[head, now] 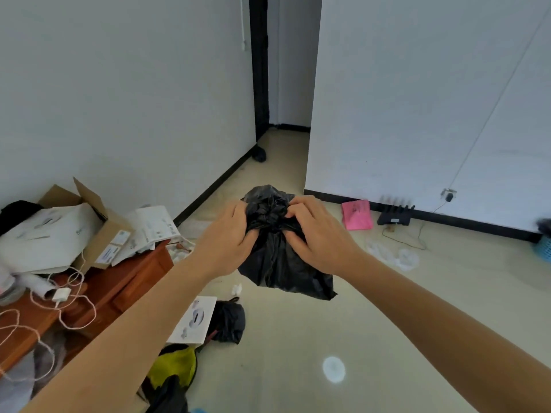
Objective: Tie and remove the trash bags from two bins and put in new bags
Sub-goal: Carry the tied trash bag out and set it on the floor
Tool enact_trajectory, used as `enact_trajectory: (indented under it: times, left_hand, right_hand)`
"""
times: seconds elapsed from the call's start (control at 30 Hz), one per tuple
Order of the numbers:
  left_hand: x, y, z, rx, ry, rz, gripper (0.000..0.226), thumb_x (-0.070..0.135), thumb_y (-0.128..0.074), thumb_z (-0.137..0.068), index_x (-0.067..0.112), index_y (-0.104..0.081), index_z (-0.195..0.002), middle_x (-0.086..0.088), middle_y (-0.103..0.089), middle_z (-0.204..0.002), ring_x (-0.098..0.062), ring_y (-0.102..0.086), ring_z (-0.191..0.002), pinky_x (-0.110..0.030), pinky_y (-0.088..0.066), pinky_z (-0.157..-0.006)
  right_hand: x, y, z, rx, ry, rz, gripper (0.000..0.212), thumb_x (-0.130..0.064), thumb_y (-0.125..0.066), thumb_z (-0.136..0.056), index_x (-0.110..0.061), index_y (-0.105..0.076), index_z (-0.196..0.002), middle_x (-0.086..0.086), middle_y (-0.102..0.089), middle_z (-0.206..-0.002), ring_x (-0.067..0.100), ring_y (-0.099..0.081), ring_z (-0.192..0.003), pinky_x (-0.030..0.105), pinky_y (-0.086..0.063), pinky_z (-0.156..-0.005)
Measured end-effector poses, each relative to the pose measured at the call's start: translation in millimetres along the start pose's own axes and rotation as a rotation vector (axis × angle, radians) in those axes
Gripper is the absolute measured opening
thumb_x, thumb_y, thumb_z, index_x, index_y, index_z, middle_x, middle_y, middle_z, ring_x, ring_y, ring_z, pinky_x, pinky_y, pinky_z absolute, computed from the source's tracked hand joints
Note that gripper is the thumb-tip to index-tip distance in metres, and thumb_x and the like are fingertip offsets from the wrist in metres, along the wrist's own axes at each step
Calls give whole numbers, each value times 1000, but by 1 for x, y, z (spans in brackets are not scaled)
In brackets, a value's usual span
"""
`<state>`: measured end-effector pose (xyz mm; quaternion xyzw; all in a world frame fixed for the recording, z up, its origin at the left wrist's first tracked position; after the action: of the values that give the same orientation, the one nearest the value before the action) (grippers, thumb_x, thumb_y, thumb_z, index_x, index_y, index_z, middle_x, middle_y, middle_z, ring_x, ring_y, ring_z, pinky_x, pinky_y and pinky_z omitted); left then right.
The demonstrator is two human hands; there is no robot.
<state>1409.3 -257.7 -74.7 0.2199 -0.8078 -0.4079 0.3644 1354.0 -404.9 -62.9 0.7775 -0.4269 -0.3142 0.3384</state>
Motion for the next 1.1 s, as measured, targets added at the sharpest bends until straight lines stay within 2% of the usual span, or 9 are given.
enact_trajectory:
  times: [0.13,0.27,0.43,0.6,0.73,0.9,1.0,1.1]
  left_hand:
    - [-53,-59,-127,-51,-7,-19,11,22,-47,-98,12,-43,-101,-1,-43,-98,-19,-44,-90,-32,-39,-76]
    - [-107,-121,-257,-95,20,6,8,21,-47,-98,16,-42,-102,1,-43,-99,-17,-45,-91,-28,-35,-76]
    - [-184,-161,-417,-159,34,-46,13,33,-43,-91,21,-43,-97,3,-48,-97,-19,-51,-92,-39,-48,-80]
    - [-267,-164,-531,-101,76,-56,14,28,-48,-94,21,-43,-104,3,-44,-105,-15,-47,-95,-38,-49,-82]
    - [-357,-193,-610,-56,90,-105,24,27,-52,-94,16,-47,-115,2,-41,-118,-17,-44,-107,-39,-50,-84]
    - [-480,-231,-725,-47,115,-97,31,33,-54,-95,18,-49,-121,4,-39,-127,-15,-44,-113,-35,-50,-85]
    - [-539,-237,-813,-65,106,-70,29,36,-53,-95,21,-48,-120,7,-41,-122,-13,-47,-108,-33,-50,-84]
    - [-580,-240,-910,-77,75,-54,23,38,-51,-96,22,-48,-113,7,-45,-116,-13,-49,-104,-35,-50,-82]
  right_hand:
    - [117,-62,-68,-24,-70,-1,35,-30,-58,-95,-11,-53,-124,5,-48,-130,21,-50,-116,36,-49,-94]
    - [241,-131,-139,-64,-132,-28,45,-38,-54,-96,-14,-48,-134,4,-42,-140,23,-45,-126,40,-46,-102]
    - [378,-189,-260,-258,-165,-8,61,-58,-50,-94,-23,-38,-143,5,-32,-151,26,-33,-137,44,-35,-114]
    - [459,-243,-389,-308,-163,-122,55,-49,-58,-94,-25,-43,-141,4,-38,-147,24,-42,-132,34,-38,-109]
    - [514,-317,-477,-381,-103,-142,40,-40,-55,-99,-19,-47,-132,1,-40,-143,20,-51,-119,23,-41,-96]
    - [596,-411,-594,-439,-68,-144,36,-39,-53,-100,-19,-47,-129,2,-41,-141,20,-54,-114,34,-49,-96]
    - [646,-447,-674,-471,-55,-134,36,-41,-52,-99,-22,-45,-129,-1,-39,-142,18,-52,-118,33,-48,-98]
    - [704,-463,-752,-414,-104,-118,36,-43,-52,-99,-23,-46,-128,-3,-40,-140,15,-54,-112,29,-48,-96]
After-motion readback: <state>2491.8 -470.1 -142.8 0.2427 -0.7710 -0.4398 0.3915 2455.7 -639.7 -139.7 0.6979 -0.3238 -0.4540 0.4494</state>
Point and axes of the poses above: each hand's wrist, its own z-axis away from the middle knuckle, its own y-axis out of the back of the hand, x = y × z, the point moved 9 cm from there along -z, towards the middle knuckle
